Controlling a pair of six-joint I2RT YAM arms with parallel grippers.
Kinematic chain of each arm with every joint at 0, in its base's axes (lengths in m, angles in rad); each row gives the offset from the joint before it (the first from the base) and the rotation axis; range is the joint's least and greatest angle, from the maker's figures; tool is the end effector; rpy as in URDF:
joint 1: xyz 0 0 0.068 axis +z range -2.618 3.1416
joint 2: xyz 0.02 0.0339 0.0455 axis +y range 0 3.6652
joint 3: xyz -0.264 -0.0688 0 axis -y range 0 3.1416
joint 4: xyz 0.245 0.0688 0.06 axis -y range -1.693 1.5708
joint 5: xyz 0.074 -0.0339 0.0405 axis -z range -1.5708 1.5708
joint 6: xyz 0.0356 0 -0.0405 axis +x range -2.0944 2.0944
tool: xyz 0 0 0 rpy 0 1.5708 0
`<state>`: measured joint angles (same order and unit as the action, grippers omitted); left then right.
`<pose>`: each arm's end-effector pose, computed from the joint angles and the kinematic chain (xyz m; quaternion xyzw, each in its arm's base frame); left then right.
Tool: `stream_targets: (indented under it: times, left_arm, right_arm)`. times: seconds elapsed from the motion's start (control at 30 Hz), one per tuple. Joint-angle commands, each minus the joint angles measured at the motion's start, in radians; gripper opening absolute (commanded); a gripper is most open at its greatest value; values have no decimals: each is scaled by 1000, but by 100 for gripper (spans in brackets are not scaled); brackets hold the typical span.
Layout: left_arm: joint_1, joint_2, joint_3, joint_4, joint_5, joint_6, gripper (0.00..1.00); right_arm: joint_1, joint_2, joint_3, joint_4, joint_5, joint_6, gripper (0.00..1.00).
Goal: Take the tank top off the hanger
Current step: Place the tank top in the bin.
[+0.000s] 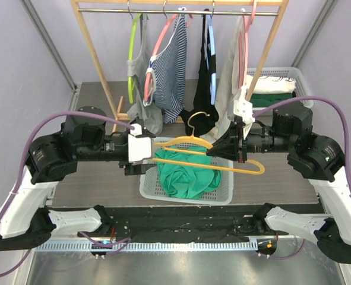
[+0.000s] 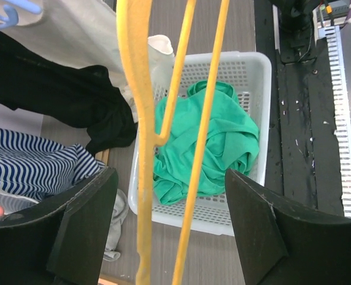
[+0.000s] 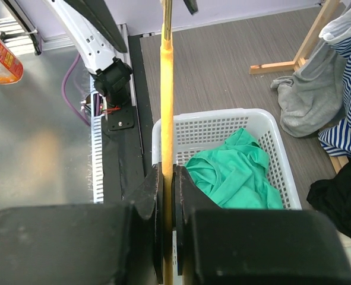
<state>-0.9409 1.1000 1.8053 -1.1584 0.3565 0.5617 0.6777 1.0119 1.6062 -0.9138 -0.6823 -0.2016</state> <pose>0.0750 -0.1240 0.5063 0.6383 0.5456 -0.2460 0.4841 0.0996 0.1090 0.4923 -0.5024 0.6078 0.3937 0.4724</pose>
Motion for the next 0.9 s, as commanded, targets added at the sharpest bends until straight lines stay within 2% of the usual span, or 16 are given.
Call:
stream_targets:
  times: [0.0, 0.03, 0.1, 0.13, 0.17, 0.27, 0.43, 0.53, 0.57, 0.7, 0.77, 0.87]
  left_arm:
    - [2, 30, -5, 54, -28, -3, 76]
    - [4, 38, 9, 42, -24, -8, 74]
    - [4, 63, 29, 20, 16, -11, 59]
    - [2, 67, 51, 8, 24, -13, 50]
    - [4, 72, 60, 6, 27, -20, 30]
    - [2, 72, 71, 6, 19, -26, 2]
    - [4, 54, 72, 15, -4, -46, 0]
    - [5, 34, 77, 41, -14, -60, 0]
    - [17, 14, 81, 51, -14, -60, 0]
    - [71, -31, 167, 106, -39, -71, 0]
    - [86, -55, 206, 135, -83, -80, 0]
    - [120, -86, 253, 166, -149, -91, 0]
  right_arm:
    - [2, -21, 37, 29, -42, -15, 1]
    - [2, -19, 40, 27, -42, -13, 1]
    - [2, -22, 43, 26, -31, -16, 1]
    - [2, -22, 44, 24, -26, -16, 1]
    - [2, -25, 44, 24, -23, -16, 1]
    - [2, -32, 44, 29, -5, -13, 1]
    - [2, -44, 34, 91, 79, 24, 4]
    - [2, -65, 5, 169, 185, 63, 23]
    - [0, -70, -11, 190, 231, 71, 32]
    - [2, -102, -35, 285, 308, 97, 41]
    - [2, -124, -54, 354, 342, 116, 53]
    - [2, -144, -74, 441, 386, 146, 58]
